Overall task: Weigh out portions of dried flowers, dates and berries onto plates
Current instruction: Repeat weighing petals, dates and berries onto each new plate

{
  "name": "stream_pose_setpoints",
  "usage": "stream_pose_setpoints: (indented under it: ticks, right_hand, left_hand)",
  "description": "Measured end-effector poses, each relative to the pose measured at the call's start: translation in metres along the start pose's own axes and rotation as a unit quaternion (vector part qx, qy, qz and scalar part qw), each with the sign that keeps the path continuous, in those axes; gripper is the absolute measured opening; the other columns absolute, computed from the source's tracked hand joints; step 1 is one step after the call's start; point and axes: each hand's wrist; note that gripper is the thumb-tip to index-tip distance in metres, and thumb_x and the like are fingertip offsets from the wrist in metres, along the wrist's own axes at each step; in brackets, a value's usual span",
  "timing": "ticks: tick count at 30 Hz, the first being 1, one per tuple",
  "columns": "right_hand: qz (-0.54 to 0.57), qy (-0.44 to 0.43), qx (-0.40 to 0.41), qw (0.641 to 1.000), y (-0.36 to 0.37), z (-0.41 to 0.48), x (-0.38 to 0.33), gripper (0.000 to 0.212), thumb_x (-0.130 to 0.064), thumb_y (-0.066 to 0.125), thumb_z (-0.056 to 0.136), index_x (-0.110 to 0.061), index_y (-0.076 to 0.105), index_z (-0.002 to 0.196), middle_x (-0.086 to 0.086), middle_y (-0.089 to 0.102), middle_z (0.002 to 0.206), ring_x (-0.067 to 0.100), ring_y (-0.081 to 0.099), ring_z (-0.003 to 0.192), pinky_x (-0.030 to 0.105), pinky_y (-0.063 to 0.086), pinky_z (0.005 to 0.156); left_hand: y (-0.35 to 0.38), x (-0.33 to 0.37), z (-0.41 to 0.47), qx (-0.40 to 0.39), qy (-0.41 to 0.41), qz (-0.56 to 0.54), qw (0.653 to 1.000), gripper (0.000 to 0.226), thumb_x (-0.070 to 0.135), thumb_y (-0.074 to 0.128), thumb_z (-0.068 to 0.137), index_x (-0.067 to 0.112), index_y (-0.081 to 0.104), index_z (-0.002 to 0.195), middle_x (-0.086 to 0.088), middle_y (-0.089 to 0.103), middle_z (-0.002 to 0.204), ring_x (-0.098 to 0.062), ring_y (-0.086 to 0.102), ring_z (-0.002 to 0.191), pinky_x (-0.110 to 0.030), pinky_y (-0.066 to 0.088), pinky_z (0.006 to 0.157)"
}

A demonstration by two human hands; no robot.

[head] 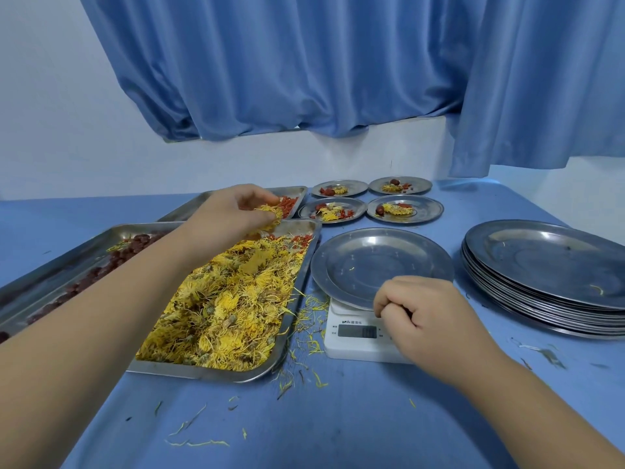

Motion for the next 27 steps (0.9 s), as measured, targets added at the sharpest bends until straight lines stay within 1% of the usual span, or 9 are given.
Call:
stream_pose_setpoints:
  ticks: [2,3,7,14,18,19,21,24,27]
  right_hand:
    - [0.003,0.004,0.01,1.0,-0.002,0.001,0.001,0.018,-0.013,0.041,0.07,-0.017,0.056,0.061,-0.004,0.052,0.056,0.016,0.051,0.059,0.037,0.044,0.053]
    - [0.006,0.006,0.019,1.0,-0.003,0.001,0.002,0.018,-0.013,0.041,0.07,-0.017,0.055,0.06,-0.005,0.052,0.055,0.016,0.05,0.058,0.037,0.044,0.052]
    - [0.018,0.02,0.054,0.998,-0.009,0.004,0.009,0.019,-0.012,0.041,0.069,-0.016,0.056,0.058,-0.005,0.051,0.054,0.016,0.049,0.058,0.034,0.042,0.051]
    - [0.028,0.049,0.101,0.993,-0.018,0.007,0.024,0.022,-0.01,0.042,0.068,-0.014,0.061,0.059,-0.003,0.055,0.054,0.016,0.05,0.059,0.024,0.037,0.048]
    - [0.018,0.056,0.104,0.993,-0.019,0.007,0.028,0.022,-0.011,0.042,0.069,-0.014,0.061,0.059,-0.002,0.056,0.055,0.018,0.051,0.062,0.028,0.04,0.052]
    - [0.016,0.056,0.104,0.993,-0.02,0.007,0.028,0.022,-0.011,0.041,0.07,-0.015,0.06,0.059,-0.002,0.056,0.055,0.017,0.051,0.061,0.029,0.041,0.053]
    - [0.017,0.055,0.103,0.993,-0.02,0.008,0.028,0.022,-0.012,0.041,0.07,-0.016,0.06,0.059,-0.003,0.056,0.055,0.016,0.051,0.06,0.032,0.042,0.052]
    - [0.02,0.046,0.097,0.994,-0.019,0.008,0.027,0.022,-0.013,0.041,0.069,-0.016,0.059,0.059,-0.004,0.057,0.055,0.016,0.052,0.061,0.032,0.043,0.051]
    - [0.023,0.043,0.092,0.995,-0.018,0.007,0.027,0.022,-0.013,0.041,0.069,-0.016,0.059,0.059,-0.006,0.056,0.055,0.016,0.051,0.059,0.03,0.041,0.05]
  left_hand:
    - [0.013,0.006,0.001,-0.025,-0.006,-0.014,1.0,0.021,0.018,0.065,0.091,0.027,0.065,0.109,0.003,0.069,0.105,-0.01,0.071,0.085,-0.029,0.06,0.075]
    - [0.02,0.008,0.002,-0.036,-0.004,-0.011,0.999,0.021,0.018,0.066,0.091,0.029,0.065,0.109,0.007,0.068,0.109,-0.01,0.071,0.087,-0.03,0.06,0.076]
    - [0.056,0.016,0.012,-0.054,0.011,0.017,0.998,0.022,0.019,0.069,0.087,0.033,0.067,0.104,0.015,0.062,0.111,-0.003,0.068,0.081,-0.013,0.054,0.062]
    - [0.109,0.029,0.031,-0.102,0.029,0.075,0.992,0.026,0.018,0.078,0.077,0.027,0.07,0.1,0.017,0.06,0.095,0.005,0.055,0.081,-0.007,0.037,0.06]
    - [0.122,0.03,0.034,-0.144,0.036,0.085,0.985,0.026,0.024,0.077,0.079,0.027,0.069,0.104,0.008,0.065,0.109,-0.009,0.061,0.102,-0.024,0.05,0.085]
    - [0.123,0.03,0.033,-0.15,0.038,0.077,0.985,0.023,0.027,0.075,0.081,0.027,0.069,0.103,0.008,0.067,0.107,-0.01,0.063,0.102,-0.027,0.05,0.089]
    - [0.123,0.031,0.029,-0.164,0.043,0.056,0.984,0.016,0.039,0.067,0.088,0.031,0.07,0.101,0.015,0.069,0.101,0.001,0.064,0.095,-0.026,0.049,0.085]
    - [0.118,0.034,0.022,-0.186,0.036,0.044,0.981,0.038,0.065,0.043,0.091,0.041,0.069,0.106,0.028,0.06,0.116,0.014,0.054,0.097,-0.024,0.04,0.085]
    - [0.111,0.034,0.018,-0.187,0.02,0.018,0.982,0.051,0.075,0.032,0.086,0.045,0.068,0.107,0.018,0.051,0.139,-0.003,0.049,0.122,-0.037,0.036,0.105]
Point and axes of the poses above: each hand's wrist, its own z-axis towards the middle knuckle, its own y-axis out of the palm, x = y × z
